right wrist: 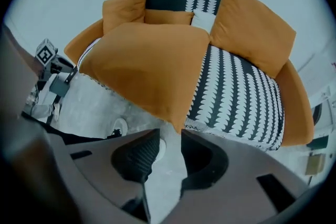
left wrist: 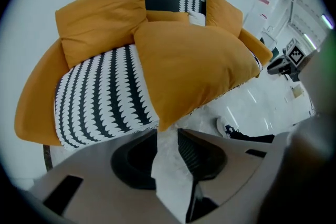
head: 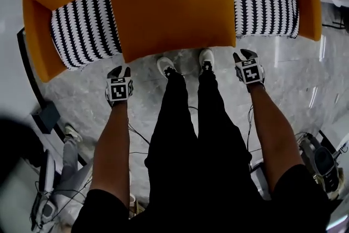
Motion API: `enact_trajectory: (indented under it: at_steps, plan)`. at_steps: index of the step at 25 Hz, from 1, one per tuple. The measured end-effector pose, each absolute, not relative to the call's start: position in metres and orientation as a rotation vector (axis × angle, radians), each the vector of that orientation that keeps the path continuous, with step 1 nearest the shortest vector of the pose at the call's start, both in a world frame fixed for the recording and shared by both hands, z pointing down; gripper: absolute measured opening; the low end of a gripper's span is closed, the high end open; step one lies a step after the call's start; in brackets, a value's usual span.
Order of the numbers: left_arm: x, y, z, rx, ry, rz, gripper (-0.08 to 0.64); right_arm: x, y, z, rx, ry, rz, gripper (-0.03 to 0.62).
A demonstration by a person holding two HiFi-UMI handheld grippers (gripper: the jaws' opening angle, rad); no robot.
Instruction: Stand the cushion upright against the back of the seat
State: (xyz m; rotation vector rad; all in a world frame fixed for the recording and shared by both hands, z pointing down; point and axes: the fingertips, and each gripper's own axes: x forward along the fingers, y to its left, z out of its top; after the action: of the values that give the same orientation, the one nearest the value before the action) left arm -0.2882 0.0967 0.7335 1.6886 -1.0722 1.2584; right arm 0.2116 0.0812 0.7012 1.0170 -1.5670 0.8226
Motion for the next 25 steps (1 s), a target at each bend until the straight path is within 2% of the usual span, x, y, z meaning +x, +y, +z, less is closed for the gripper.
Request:
enact_trajectory:
  at_steps: [10,21,25]
  plan:
    - [-0.284,0.112,0.765,1.721,-0.973,1.409,0.152,0.234,0.082,0.752,0.943,-1.469,0.796,0.135]
    - [-0.284,0.077,0.782,1.790,-0.975,1.432,0.152,0.222,0.055,0.768,0.910,-1.464,0.715,0.133]
    - [-0.283,0.072,0.775,1.792,-0.997,1.404,0.072,0.212,0.052,0.766,0.879,-1.470,0.691,0.078]
